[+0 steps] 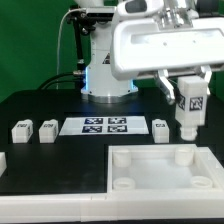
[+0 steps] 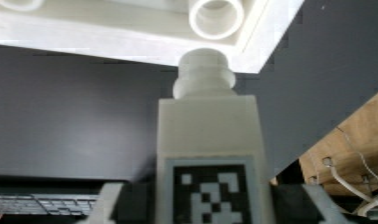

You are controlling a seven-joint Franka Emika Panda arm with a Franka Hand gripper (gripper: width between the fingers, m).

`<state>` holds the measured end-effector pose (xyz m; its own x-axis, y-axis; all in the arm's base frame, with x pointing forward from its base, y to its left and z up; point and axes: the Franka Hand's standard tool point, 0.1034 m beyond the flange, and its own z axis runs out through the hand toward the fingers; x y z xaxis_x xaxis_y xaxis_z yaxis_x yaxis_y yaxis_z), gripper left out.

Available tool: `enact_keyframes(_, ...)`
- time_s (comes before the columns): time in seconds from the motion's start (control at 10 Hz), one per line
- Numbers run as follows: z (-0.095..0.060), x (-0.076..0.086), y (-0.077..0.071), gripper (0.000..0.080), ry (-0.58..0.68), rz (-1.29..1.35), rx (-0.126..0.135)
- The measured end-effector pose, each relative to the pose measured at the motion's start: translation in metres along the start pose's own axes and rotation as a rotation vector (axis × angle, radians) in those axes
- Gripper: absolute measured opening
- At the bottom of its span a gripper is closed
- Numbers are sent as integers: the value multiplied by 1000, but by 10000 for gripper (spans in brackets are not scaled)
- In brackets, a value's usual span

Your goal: Assemble one leg

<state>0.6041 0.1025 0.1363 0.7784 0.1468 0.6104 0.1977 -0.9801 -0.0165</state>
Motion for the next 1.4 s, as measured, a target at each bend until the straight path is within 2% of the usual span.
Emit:
enact_keyframes(0.2, 28, -10, -5, 291, -24, 18, 10)
enact_keyframes(0.3, 36, -10, -7, 291, -26, 29, 12)
enact_keyframes(0.5, 43, -16, -10, 291, -38, 32, 15)
enact_keyframes(1.4, 53, -28, -7, 291, -56, 34, 13)
